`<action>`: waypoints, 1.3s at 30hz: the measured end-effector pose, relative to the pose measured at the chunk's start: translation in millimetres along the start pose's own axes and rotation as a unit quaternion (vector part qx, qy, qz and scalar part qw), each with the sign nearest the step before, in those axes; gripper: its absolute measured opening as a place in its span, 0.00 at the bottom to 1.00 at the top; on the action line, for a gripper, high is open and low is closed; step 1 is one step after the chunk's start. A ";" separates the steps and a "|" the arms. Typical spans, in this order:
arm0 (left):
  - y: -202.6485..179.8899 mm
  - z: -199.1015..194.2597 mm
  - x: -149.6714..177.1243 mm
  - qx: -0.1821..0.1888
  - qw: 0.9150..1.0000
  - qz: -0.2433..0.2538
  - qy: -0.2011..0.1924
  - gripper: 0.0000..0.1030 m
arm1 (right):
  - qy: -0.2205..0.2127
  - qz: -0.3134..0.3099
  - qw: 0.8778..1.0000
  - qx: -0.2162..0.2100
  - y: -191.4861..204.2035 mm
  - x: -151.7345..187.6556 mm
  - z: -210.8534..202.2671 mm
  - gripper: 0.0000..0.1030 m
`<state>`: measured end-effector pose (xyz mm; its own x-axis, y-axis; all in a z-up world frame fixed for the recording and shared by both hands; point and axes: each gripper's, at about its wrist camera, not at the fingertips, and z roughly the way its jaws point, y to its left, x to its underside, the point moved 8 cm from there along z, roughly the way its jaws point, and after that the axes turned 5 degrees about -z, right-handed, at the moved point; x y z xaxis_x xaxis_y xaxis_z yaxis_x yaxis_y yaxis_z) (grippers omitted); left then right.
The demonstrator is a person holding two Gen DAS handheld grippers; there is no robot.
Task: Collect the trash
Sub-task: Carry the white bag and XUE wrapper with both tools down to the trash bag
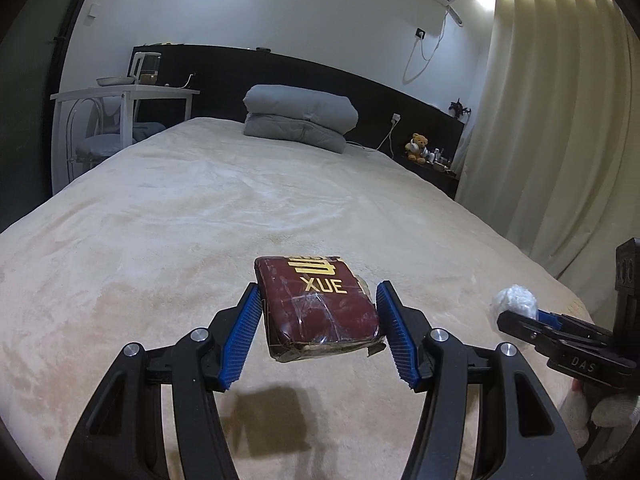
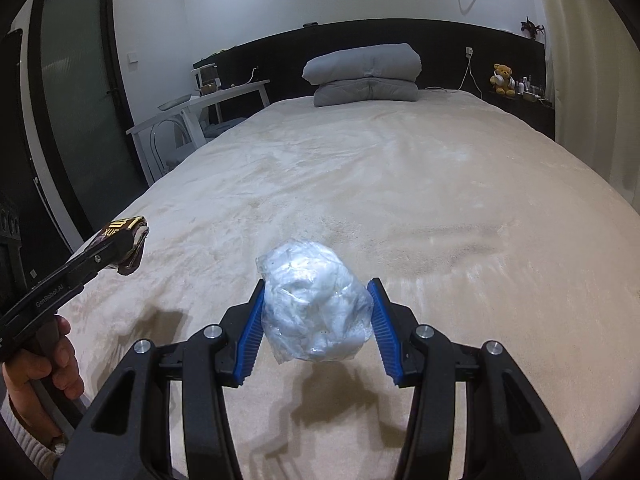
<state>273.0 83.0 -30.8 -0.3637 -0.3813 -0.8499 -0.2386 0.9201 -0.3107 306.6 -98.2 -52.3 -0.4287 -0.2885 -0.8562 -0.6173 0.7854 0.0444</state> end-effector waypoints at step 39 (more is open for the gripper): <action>-69.6 -178.3 118.6 0.081 0.995 0.066 0.001 0.56 | -0.043 0.007 0.999 -0.016 63.8 116.1 -154.1 0.48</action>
<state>85.9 -42.2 -34.0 -0.3836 -0.2565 -0.8872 -0.0402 0.9644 -0.2614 115.8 -166.0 -69.5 -0.3797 -0.2285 -0.8964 -0.6334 0.7705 0.0719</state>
